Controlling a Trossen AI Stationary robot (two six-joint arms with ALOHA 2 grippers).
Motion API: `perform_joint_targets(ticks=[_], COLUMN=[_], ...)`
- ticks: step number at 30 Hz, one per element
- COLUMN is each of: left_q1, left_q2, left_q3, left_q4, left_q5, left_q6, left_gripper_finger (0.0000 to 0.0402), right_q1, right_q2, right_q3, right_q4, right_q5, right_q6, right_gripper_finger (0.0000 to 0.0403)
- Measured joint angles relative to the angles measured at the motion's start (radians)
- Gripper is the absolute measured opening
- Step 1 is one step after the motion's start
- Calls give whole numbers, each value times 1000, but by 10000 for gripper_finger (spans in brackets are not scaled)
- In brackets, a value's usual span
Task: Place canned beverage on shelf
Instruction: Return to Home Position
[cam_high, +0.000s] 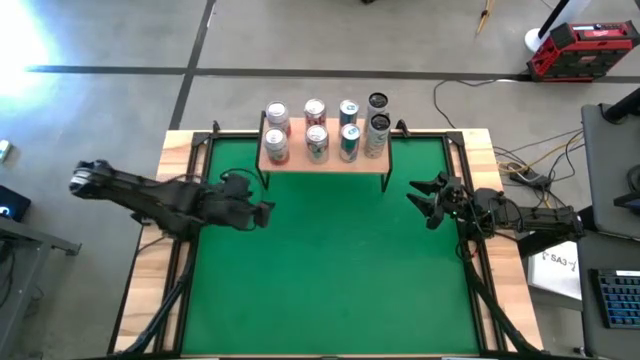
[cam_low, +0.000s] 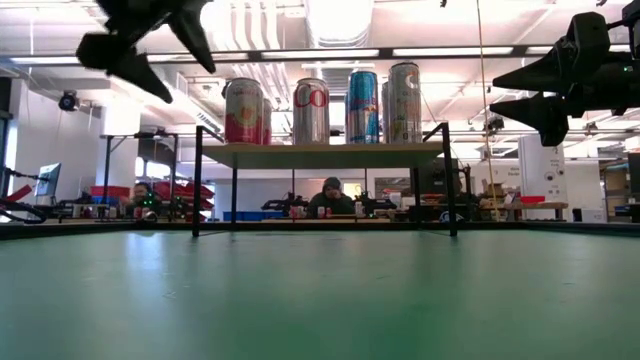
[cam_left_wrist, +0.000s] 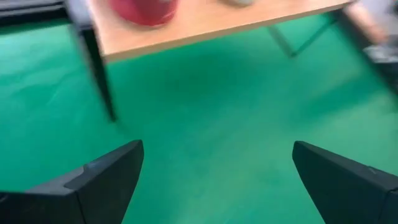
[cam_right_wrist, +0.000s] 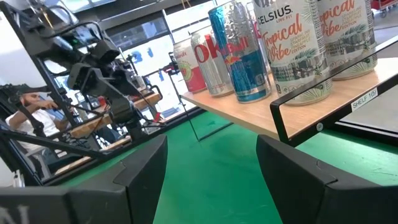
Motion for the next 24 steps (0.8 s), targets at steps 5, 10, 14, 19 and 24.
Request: perform_joint_targets(ticks=[5, 10, 14, 19, 24], left_q1=[2, 3, 5, 27, 85], left_q2=[-216, -388, -505, -622, -701], left_q3=[-254, -473, -620, -761, -821], left_q4=[349, 628, 843, 1081, 1138], left_q5=[0, 1, 58, 147, 259], left_q6=[313, 633, 912, 1119, 1215], left_gripper_finger=[396, 396, 396, 396, 396], right_q1=[0, 0, 0, 0, 0], right_q2=[0, 0, 0, 0, 0], right_q3=[0, 0, 0, 0, 0], right_q4=[0, 0, 0, 0, 0], right_q5=[0, 0, 0, 0, 0], right_q6=[0, 0, 0, 0, 0], right_gripper_finger=[238, 238, 238, 238, 238])
